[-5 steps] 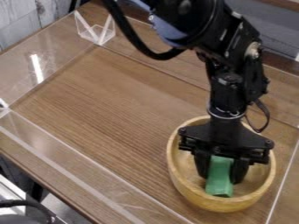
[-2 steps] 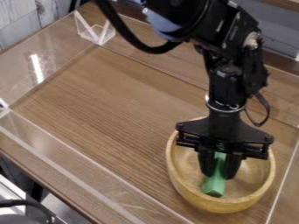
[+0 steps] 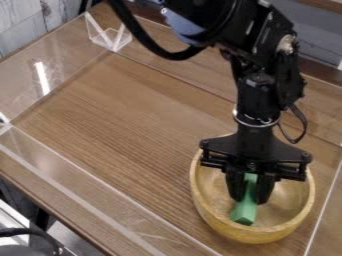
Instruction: Remove the green block from inside the brown bowl and put it on the table
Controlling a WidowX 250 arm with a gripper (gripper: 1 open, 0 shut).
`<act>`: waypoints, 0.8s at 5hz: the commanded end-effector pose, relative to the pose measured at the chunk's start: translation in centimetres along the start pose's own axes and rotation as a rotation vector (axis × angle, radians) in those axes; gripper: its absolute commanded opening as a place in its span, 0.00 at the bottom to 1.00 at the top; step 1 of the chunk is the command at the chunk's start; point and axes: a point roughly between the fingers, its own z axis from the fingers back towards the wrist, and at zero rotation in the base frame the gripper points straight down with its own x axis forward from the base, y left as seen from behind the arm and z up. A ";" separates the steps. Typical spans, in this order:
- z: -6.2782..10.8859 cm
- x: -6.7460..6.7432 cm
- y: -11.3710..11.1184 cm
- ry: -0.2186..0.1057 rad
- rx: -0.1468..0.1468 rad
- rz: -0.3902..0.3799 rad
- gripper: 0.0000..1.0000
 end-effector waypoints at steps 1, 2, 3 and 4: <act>2.0 0.4 -0.3 -0.040 -0.037 -0.006 0.00; 2.8 0.3 -0.1 -0.041 -0.043 -0.014 0.00; 4.3 0.2 0.2 -0.049 -0.054 -0.024 0.00; 7.5 0.6 1.5 -0.079 -0.066 -0.015 0.00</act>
